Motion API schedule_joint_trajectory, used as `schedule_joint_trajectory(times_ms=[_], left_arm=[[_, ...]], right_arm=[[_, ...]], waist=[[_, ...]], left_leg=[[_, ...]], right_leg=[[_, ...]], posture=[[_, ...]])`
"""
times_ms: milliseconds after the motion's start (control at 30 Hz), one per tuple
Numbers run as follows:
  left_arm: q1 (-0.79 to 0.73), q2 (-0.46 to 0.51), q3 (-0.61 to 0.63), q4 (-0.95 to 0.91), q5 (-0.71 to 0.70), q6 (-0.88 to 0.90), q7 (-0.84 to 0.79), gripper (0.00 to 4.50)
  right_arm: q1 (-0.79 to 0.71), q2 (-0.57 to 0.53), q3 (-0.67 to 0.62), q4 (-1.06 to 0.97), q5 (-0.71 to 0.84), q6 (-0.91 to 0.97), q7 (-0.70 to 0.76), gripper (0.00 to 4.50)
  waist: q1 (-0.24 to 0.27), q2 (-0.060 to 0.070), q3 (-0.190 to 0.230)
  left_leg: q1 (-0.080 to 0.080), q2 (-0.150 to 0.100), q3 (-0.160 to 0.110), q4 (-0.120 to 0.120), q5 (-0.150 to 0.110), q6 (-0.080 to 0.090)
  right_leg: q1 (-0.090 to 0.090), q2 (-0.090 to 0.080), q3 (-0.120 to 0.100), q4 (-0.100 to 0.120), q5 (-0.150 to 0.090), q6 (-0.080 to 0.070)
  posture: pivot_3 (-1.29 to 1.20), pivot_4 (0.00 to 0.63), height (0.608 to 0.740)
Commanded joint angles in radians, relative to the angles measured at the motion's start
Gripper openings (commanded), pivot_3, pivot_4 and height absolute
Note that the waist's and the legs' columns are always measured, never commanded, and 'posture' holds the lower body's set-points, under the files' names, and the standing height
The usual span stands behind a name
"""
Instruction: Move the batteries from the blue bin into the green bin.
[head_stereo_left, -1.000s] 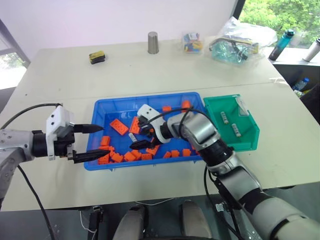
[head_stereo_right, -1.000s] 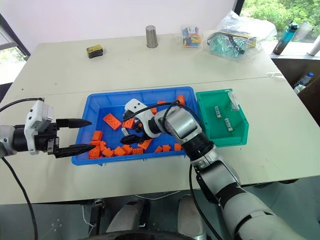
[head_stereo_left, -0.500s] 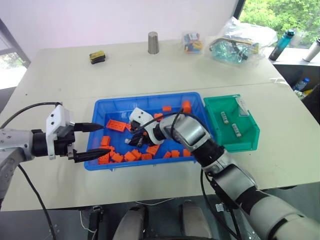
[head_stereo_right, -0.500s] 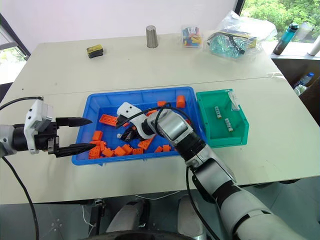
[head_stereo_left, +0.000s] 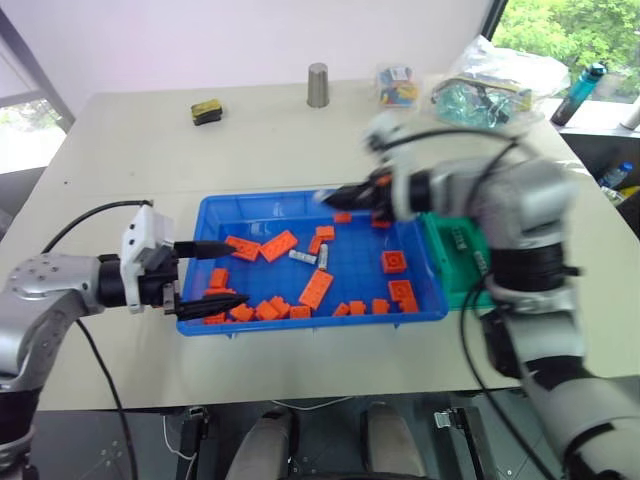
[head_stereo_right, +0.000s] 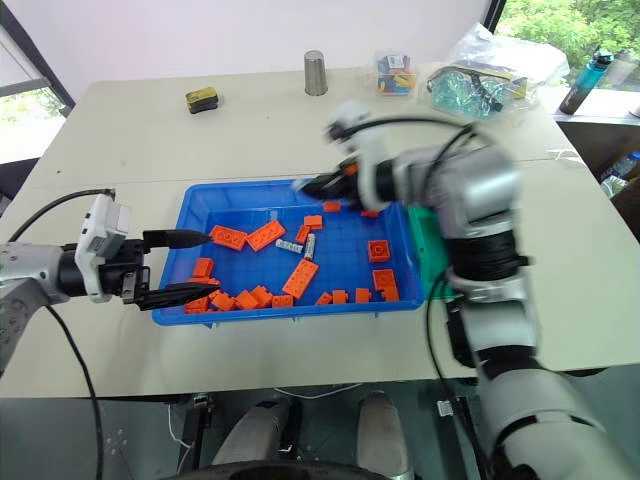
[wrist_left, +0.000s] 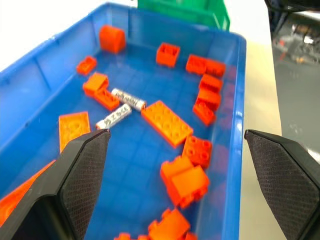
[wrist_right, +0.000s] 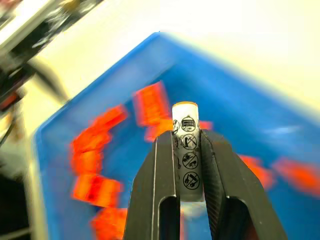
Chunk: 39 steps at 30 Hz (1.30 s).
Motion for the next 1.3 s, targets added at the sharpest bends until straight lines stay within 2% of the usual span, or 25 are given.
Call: schedule_joint_trajectory(times_ms=[33,200,367,433,567,667,767,900,1067,1300], left_arm=[[-0.086,-0.036,-0.013,-0.007,-0.019,-0.012,0.032,4.5],[-0.184,-0.074,-0.036,0.021,-0.042,0.016,0.041,4.5],[-0.227,-0.08,-0.065,0.062,-0.02,0.002,0.021,4.5],[-0.235,-0.079,-0.074,0.072,-0.011,-0.007,0.014,4.5],[-0.233,-0.075,-0.076,0.076,0.003,-0.015,0.003,4.5],[-0.212,-0.06,-0.066,0.064,0.01,-0.016,-0.003,4.5],[-0.185,-0.038,-0.057,0.064,0.026,-0.028,-0.01,4.5],[-0.14,-0.004,-0.037,0.073,0.059,-0.06,-0.019,4.5],[-0.112,0.018,-0.003,0.06,0.052,-0.055,-0.006,4.5],[-0.068,0.028,0.02,0.024,0.046,-0.045,0.015,4.5]], right_arm=[[0.084,-0.154,-0.12,-0.058,0.017,0.04,-0.019,0.08],[0.272,-0.268,-0.233,-0.104,0.03,0.042,-0.059,0.08],[0.407,-0.24,-0.287,-0.134,0.043,0.03,-0.113,0.08],[0.426,-0.232,-0.291,-0.128,0.055,0.02,-0.121,1.14],[0.425,-0.275,-0.235,-0.103,0.04,-0.07,-0.119,2.99],[0.336,-0.294,-0.18,-0.076,0.052,-0.153,-0.089,2.99],[0.213,-0.266,-0.076,-0.059,0.071,-0.208,-0.043,2.99],[0.078,-0.101,0.083,-0.015,0.066,-0.248,-0.054,2.99],[0.056,0.068,0.285,0.072,-0.015,-0.399,-0.044,2.99],[0.084,0.192,0.444,0.169,-0.109,-0.514,-0.046,2.99]], waist=[[0.011,0.0,0.0],[0.007,0.0,0.0],[0.0,0.0,0.0],[0.001,0.0,0.0],[0.004,0.0,0.0],[0.005,0.0,0.0],[-0.006,0.0,0.0],[-0.015,0.0,0.0],[-0.01,0.0,0.0],[-0.014,-0.001,0.0]], left_leg=[[0.0,0.0,0.0,0.001,0.0,0.0],[0.0,0.001,0.005,0.001,0.0,0.001],[0.0,0.001,0.006,0.001,0.0,0.001],[0.0,0.001,0.006,0.001,0.0,0.001],[0.0,0.001,0.006,0.001,0.0,0.001],[0.0,0.001,0.006,0.002,0.0,0.001],[0.0,0.002,0.006,0.002,0.0,0.001],[0.0,0.004,0.006,0.001,0.0,0.001],[0.0,0.003,0.004,0.001,0.0,0.001],[-0.001,0.0,0.001,0.003,0.0,0.001]], right_leg=[[0.001,0.0,0.0,0.0,0.0,0.0],[0.0,0.0,0.001,0.0,0.0,0.0],[0.0,0.0,0.001,0.001,0.0,0.0],[0.0,0.0,0.001,0.001,0.0,0.0],[0.0,0.0,0.001,0.001,0.0,0.0],[0.0,0.0,0.001,0.001,0.0,0.0],[0.0,0.0,0.001,0.0,0.0,0.0],[0.0,0.002,0.001,0.0,0.0,0.0],[-0.001,0.001,0.0,0.0,0.0,0.0],[0.0,0.0,-0.001,0.001,0.0,0.0]], posture=[[0.0,0.15,0.727],[0.0,0.15,0.727],[0.0,0.15,0.727],[0.0,0.15,0.727],[0.0,0.15,0.727],[0.0,0.15,0.727],[0.0,0.15,0.727],[0.0,0.15,0.727],[0.0,0.15,0.727],[0.0,0.15,0.727]])
